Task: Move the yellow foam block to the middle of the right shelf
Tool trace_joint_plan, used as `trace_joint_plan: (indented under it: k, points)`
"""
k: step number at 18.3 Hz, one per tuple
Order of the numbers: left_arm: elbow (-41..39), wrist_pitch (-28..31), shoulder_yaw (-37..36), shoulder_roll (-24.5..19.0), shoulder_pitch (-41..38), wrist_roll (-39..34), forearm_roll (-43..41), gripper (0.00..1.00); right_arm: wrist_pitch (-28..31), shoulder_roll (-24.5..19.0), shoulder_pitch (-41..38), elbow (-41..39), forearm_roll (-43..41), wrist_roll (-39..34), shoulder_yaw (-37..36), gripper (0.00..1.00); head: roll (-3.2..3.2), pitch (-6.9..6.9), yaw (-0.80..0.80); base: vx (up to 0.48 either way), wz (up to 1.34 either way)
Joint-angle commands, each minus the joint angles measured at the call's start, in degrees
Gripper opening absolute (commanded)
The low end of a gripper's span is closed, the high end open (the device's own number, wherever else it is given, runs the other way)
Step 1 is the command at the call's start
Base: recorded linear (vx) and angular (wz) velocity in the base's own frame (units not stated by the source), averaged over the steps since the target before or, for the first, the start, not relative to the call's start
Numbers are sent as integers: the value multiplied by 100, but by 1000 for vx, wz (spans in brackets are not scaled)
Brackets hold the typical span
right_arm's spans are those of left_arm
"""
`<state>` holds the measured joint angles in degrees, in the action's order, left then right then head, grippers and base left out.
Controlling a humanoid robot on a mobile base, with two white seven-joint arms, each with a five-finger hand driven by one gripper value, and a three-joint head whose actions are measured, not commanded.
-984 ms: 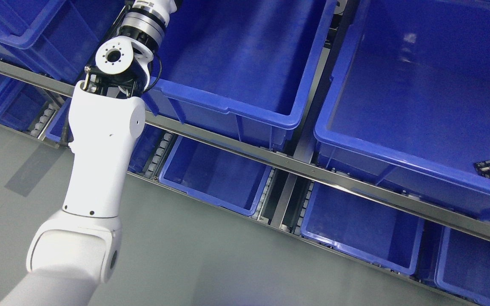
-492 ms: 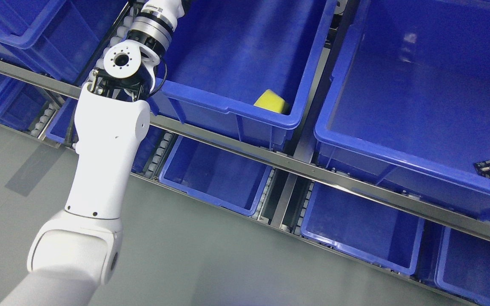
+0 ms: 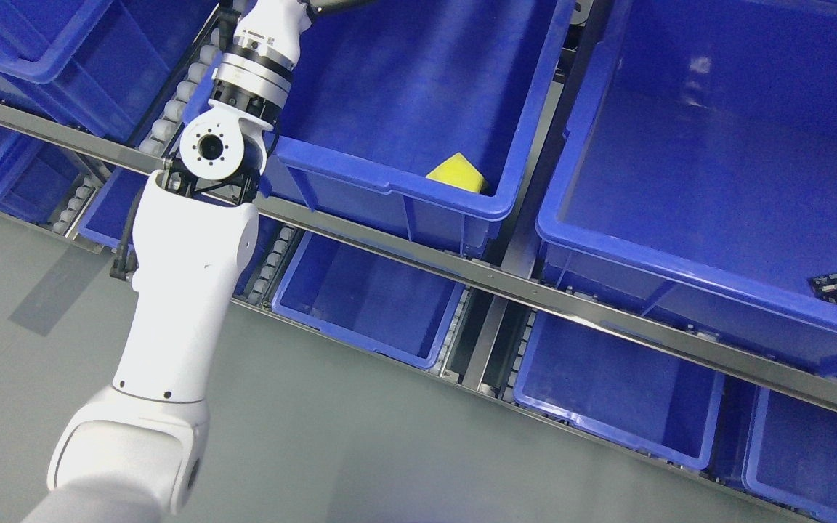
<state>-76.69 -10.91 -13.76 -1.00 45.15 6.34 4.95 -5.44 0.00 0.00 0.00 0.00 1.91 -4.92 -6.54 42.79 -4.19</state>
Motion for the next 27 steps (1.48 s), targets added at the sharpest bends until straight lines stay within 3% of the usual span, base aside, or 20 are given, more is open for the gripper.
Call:
trace_joint_plan:
  k: [1,4,14,18,23,27]
  points:
    - [-627,-183,320,-260,-497,-579,-310,95,-1,100,-9,-100,18,3,0,100,0,0,0,0,0]
    - [-943,-656,409,-199,-954,-870,-661,95,-9,100,-9,-100,18,3,0,100,0,0,0,0,0]
    - [-1006,-1193,1181,0,-1429,-1327,-768,97,-1,100,-9,-100,18,3,0,100,0,0,0,0,0]
    - [-1014,-1553,1165,0,-1614,-1494,-313,98,-1,100,-9,-100,18,3,0,100,0,0,0,0,0]
    - [-936,-1441,1007,0,-1606,-1425,1013,98,-9,100,-9,-100,18,3,0,100,0,0,0,0,0]
    - [-900,-1475,866,0,-1763,-1179,1306,99,-1,100,-9,-100,18,3,0,100,0,0,0,0,0]
